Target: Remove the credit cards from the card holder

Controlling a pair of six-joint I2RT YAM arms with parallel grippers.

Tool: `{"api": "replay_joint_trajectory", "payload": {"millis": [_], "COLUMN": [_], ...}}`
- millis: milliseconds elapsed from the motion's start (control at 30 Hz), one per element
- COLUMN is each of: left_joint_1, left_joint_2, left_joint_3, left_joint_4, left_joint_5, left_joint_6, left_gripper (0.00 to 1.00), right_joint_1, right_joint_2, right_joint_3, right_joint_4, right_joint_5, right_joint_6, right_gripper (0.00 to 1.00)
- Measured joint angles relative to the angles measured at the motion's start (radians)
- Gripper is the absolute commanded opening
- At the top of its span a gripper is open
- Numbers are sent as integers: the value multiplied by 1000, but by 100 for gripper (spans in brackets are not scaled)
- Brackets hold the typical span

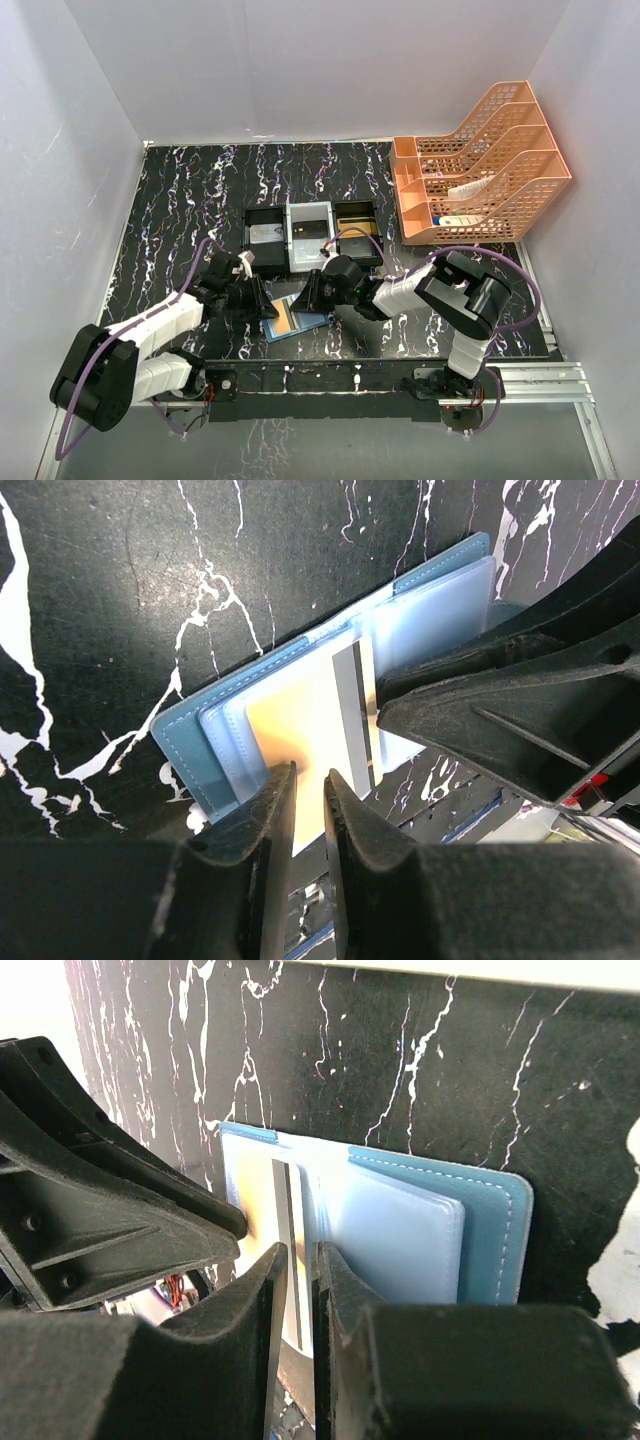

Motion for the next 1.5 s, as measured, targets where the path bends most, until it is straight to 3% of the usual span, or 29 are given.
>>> {"api": "replay_joint_trajectory", "payload": {"millis": [200, 300, 400, 767, 1133, 1333, 1500], "left_joint_1": [0, 0, 0, 0, 0, 0, 0], "left_joint_2": [5, -12, -38, -6, 14, 14, 14], "left_joint_3": [0, 0, 1, 2, 2, 4, 6], "left_joint_4": [1, -12, -33, -23, -5, -12, -16], "left_joint_5": [-10, -23, -42, -47, -45, -52, -56], "left_joint_6": [-12, -18, -20, -21, -16, -14, -9], "left_gripper": [19, 29, 32, 18, 14, 13, 12], "right_joint_1": [0, 0, 0, 0, -1, -11, -25], "right_joint_2": [0, 0, 0, 0, 0, 0, 0], "right_joint_3": [0, 0, 0, 0, -1, -23, -54], "right_joint_4": [2, 2, 2, 2, 17, 50, 98], "right_joint_5": [-10, -16, -18, -20, -33, -53, -75], "right_joint_6": [-3, -3, -3, -3, -7, 7, 28], "right_gripper": [17, 17, 17, 18, 15, 23, 13]}}
